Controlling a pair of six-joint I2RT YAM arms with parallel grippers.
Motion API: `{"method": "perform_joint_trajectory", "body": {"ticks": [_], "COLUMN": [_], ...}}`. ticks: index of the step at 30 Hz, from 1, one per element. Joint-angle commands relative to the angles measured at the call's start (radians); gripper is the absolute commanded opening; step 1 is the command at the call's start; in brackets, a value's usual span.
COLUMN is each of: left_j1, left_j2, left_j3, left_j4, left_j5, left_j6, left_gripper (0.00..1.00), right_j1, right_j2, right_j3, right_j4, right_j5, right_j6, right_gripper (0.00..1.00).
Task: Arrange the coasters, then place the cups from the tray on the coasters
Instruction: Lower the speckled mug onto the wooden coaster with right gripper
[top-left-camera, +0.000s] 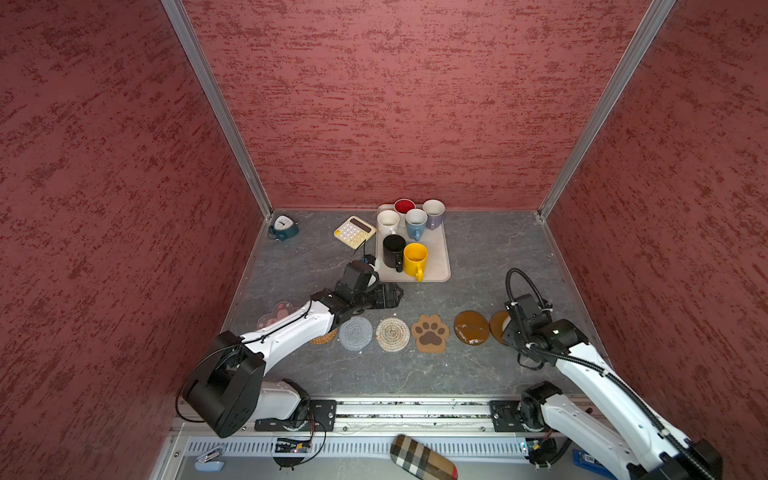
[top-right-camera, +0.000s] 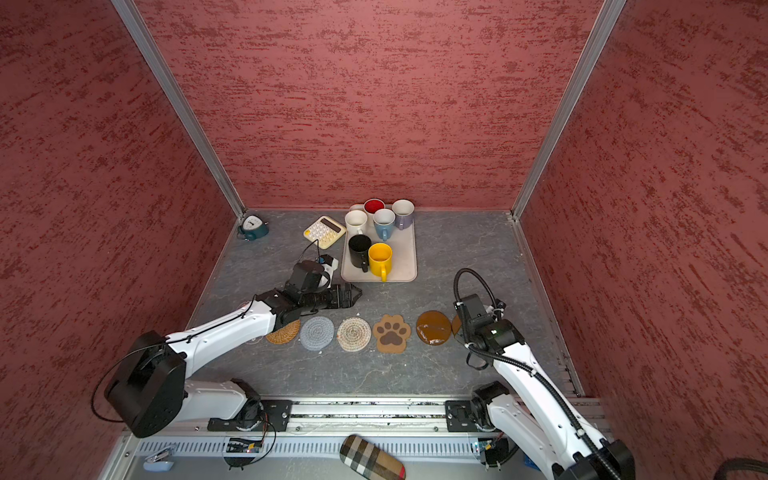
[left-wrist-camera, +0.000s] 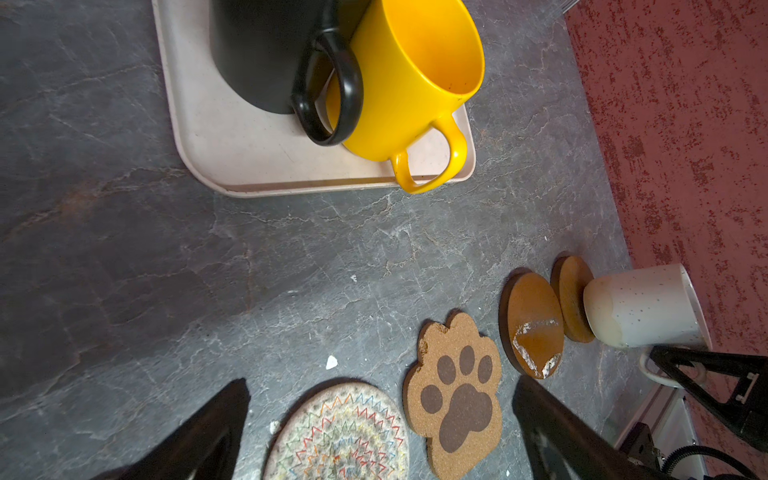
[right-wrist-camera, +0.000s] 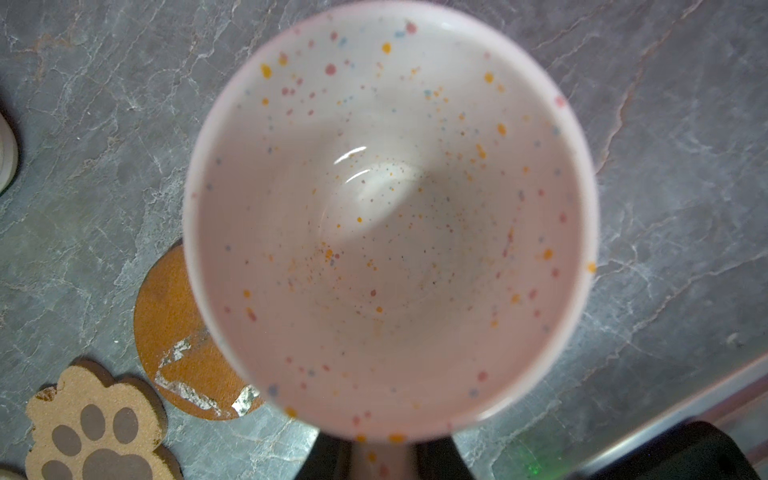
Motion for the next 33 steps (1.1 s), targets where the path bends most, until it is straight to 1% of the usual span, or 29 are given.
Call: {"method": "perform_joint_trajectory", "body": {"ticks": [1, 9, 15, 19, 30, 33], "left_j1": [0.007, 0.014, 0.018, 0.018, 0.023, 0.024], "left_j2": [0.005, 0.011, 0.009, 0.007, 0.003, 0.002], "left_j3": [-0.012, -0.017, -0.022, -0.026, -0.034, -0.036], "left_j4": [0.027, 0.034, 0.039, 0.038, 0.046, 0.045], "left_j5": [0.012, 0.022, 0.023, 0.024, 0.03, 0.032], "left_j6": [0.011, 0.009, 0.008, 0.008, 0.006, 0.005], "left_gripper": [0.99, 1.0, 1.0, 1.0, 0.99, 1.0], "right_j1": [0.01, 0.043, 0.096, 0.107, 0.118, 0.119], "right_j2": [0.009, 0.047, 0.097, 0.114, 0.111, 0.109], "right_j3": [0.007, 0.068, 0.07, 0.066, 0.049, 0.047], "right_j4": [0.059, 0.042, 0.064, 0.071, 0.108, 0.103], "right_j5": [0.047, 0.08, 0.099, 0.111, 0.08, 0.08], "right_j6": [0.02, 0.019, 0.041, 0.045, 0.058, 0.054], "right_gripper": [0.0, 0.0, 0.0, 0.0, 0.0, 0.08]}}
